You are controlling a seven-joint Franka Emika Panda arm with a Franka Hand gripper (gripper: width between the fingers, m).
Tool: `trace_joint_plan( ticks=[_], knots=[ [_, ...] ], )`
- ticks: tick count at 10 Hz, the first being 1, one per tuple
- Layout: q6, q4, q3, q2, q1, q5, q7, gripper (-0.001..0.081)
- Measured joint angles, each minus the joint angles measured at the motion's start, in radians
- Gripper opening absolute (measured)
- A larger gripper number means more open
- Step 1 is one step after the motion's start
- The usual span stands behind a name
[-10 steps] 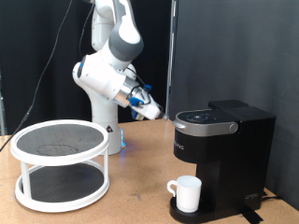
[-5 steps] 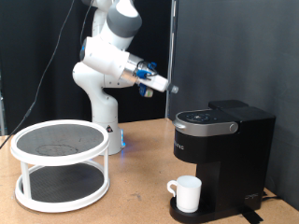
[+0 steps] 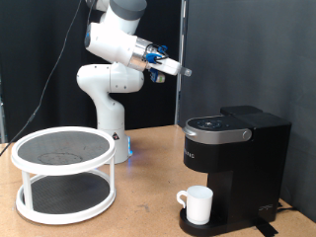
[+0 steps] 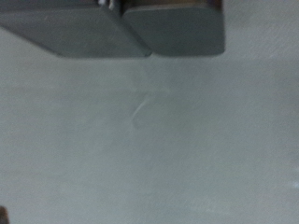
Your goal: Make a cup of coffee with the keurig machine
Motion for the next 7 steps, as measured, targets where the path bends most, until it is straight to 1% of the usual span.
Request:
trace_joint_plan(
  ticks=[1, 2, 3, 5, 7],
  knots=[
    [-0.002, 0.019, 0.005, 0.000, 0.000, -0.007, 0.008, 0.0734],
    [0.024, 0.050, 0.020, -0.001, 0.000, -0.004, 0.015, 0.0734],
    [0.063, 0.084, 0.048, -0.002, -0.002, -0.047, 0.027, 0.0734],
    [0.148, 0.163, 0.123, -0.001, -0.012, -0.190, 0.087, 0.0734],
    [0.248, 0.237, 0.217, 0.010, -0.034, -0.373, 0.098, 0.0734]
  ],
)
